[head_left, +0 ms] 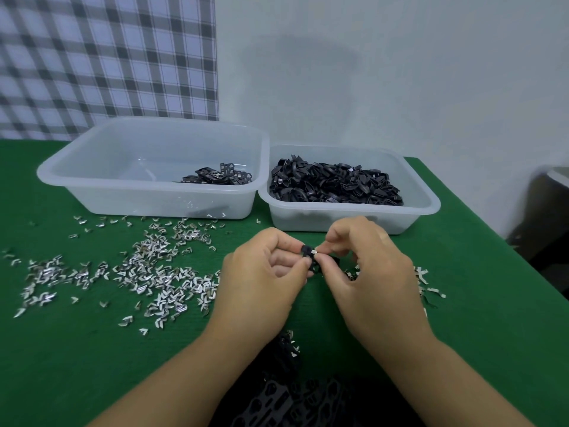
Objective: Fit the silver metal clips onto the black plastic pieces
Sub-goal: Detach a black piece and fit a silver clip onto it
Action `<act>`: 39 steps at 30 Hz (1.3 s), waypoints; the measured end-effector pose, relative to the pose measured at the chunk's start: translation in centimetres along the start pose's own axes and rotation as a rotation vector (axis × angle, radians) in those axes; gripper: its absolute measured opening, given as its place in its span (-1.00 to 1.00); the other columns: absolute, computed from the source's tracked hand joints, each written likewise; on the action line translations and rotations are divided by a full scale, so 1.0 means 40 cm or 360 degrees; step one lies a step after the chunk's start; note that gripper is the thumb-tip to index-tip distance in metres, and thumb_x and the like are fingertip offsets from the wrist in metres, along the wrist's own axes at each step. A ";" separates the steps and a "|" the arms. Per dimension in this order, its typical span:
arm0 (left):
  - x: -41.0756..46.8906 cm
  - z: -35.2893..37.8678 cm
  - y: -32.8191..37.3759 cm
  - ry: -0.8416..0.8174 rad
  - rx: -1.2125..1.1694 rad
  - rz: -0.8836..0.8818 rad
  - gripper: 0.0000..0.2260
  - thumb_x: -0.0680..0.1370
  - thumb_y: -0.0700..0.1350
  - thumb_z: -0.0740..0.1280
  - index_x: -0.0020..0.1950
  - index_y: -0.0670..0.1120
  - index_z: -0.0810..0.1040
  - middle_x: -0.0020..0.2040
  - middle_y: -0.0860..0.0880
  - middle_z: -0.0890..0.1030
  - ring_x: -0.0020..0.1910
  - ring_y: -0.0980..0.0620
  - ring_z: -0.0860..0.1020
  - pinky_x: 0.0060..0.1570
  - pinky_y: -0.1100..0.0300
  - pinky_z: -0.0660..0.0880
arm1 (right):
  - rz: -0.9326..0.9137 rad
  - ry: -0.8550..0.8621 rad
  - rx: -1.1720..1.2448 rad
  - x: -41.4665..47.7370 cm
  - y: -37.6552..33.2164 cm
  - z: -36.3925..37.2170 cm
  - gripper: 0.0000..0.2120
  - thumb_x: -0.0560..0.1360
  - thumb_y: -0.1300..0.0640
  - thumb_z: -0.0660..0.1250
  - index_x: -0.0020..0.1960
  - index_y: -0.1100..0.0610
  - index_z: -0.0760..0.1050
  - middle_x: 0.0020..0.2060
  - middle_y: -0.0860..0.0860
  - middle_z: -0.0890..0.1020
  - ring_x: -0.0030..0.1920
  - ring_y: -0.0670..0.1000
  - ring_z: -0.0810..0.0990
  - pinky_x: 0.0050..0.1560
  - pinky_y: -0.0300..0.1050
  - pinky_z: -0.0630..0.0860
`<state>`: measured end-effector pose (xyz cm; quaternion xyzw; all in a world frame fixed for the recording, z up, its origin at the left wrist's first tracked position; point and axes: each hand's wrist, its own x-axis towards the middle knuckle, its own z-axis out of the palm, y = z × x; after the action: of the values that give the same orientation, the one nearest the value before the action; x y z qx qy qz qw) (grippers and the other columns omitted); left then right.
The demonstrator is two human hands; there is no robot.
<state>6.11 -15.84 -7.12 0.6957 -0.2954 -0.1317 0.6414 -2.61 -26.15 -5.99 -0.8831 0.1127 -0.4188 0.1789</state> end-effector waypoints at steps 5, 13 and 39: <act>-0.002 0.001 -0.005 0.0021 0.0150 0.0092 -0.83 0.42 -0.26 0.44 -0.22 0.01 0.57 -0.33 0.08 0.68 -0.31 0.13 0.67 -0.17 0.07 0.63 | -0.0070 -0.0042 -0.0127 0.003 -0.003 0.000 -0.65 0.33 0.34 0.43 -0.09 0.03 0.35 -0.26 -0.06 0.49 -0.20 -0.04 0.53 -0.16 -0.24 0.40; 0.002 -0.001 -0.013 -0.0010 0.0190 0.0162 -0.79 0.45 -0.30 0.41 -0.17 0.03 0.57 -0.31 0.06 0.67 -0.30 0.10 0.66 -0.20 0.15 0.62 | 0.0140 -0.0192 0.0075 0.007 0.010 -0.005 -0.68 0.35 0.29 0.47 0.03 0.02 0.54 -0.23 -0.15 0.55 -0.12 -0.08 0.52 -0.09 -0.29 0.40; 0.035 -0.028 -0.026 0.0413 -0.0333 0.0028 -0.75 0.50 -0.37 0.32 -0.11 0.01 0.51 -0.36 -0.04 0.66 -0.30 0.10 0.68 -0.31 0.39 0.53 | 0.0099 -0.0351 0.0142 0.014 0.001 -0.002 -0.76 0.38 0.17 0.45 0.03 0.04 0.56 -0.07 -0.12 0.53 -0.02 -0.14 0.45 0.03 -0.38 0.34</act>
<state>8.12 -15.75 -7.69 0.6337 -0.2008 -0.0650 0.7442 -2.31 -26.39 -5.57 -0.9111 0.1009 -0.3178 0.2422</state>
